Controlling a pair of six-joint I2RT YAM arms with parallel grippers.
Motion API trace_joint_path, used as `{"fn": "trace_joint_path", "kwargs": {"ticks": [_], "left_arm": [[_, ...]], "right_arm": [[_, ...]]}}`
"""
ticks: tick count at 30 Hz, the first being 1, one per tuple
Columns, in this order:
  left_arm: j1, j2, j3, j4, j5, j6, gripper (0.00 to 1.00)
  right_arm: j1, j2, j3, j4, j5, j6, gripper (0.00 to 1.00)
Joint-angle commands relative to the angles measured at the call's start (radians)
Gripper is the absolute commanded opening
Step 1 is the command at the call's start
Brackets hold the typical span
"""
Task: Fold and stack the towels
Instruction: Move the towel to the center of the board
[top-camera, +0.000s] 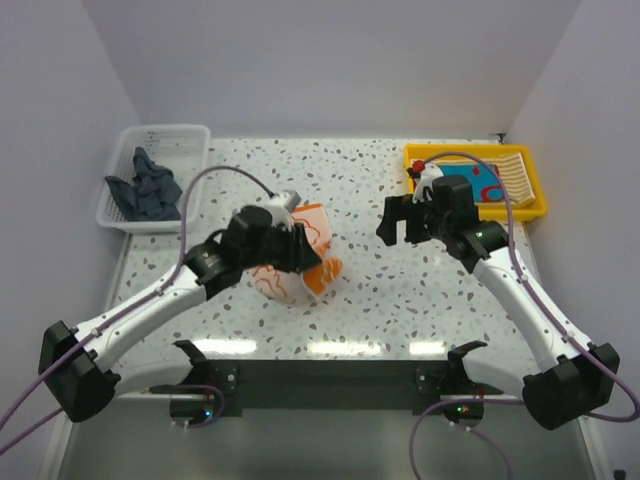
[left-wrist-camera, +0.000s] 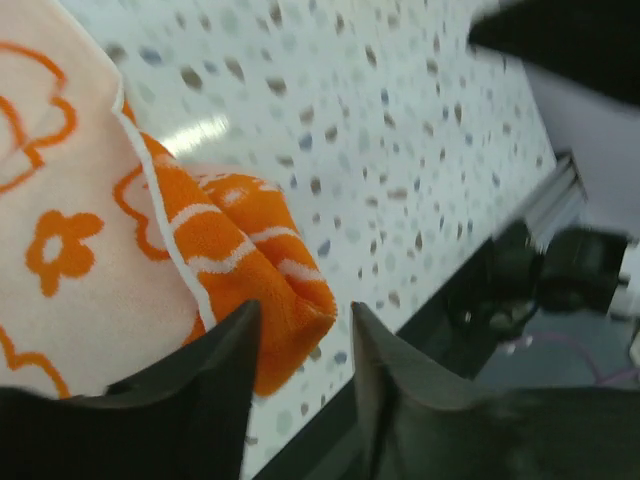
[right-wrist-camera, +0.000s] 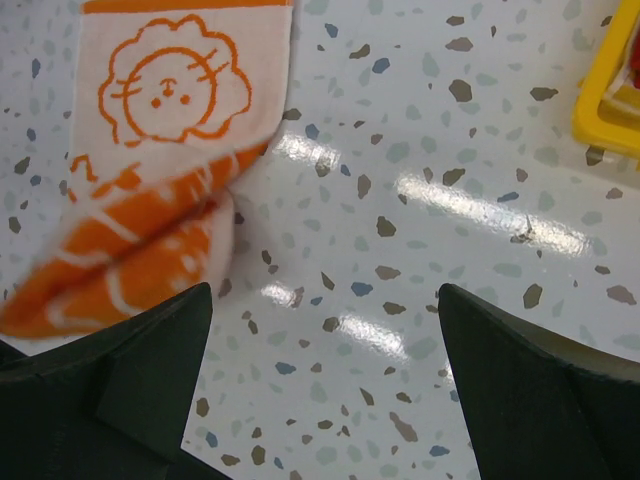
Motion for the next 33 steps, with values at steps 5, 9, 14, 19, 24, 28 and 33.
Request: {"fn": "trace_joint_path", "kwargs": {"ticks": [5,9,14,19,24,28,33], "left_arm": [[-0.364,-0.011,-0.112,0.068,-0.021,0.031,0.71],[-0.340,0.018,-0.028,-0.054,-0.225,0.041,0.82],[-0.063,0.058,0.008,-0.140,-0.283,0.074,0.86],[0.186,0.203,0.021,-0.127,-0.375,0.163,0.82],[0.306,0.407,0.107,-0.100,-0.436,0.211,0.78],[0.349,0.504,0.159,-0.067,-0.438,0.235,0.72],[0.376,0.593,0.213,-0.077,-0.412,0.246,0.69]], "right_arm": [[0.007,0.087,-0.010,0.050,-0.053,0.021,0.98],[0.028,0.177,0.049,0.063,-0.076,0.026,0.95],[0.073,0.369,0.167,0.064,-0.096,-0.046,0.83],[0.137,0.571,0.361,0.060,-0.073,-0.185,0.69],[0.162,0.811,0.570,0.049,-0.050,-0.269,0.54],[0.183,0.943,0.691,0.049,-0.008,-0.318,0.44],[0.197,1.078,0.803,0.050,0.041,-0.329,0.40]]}}
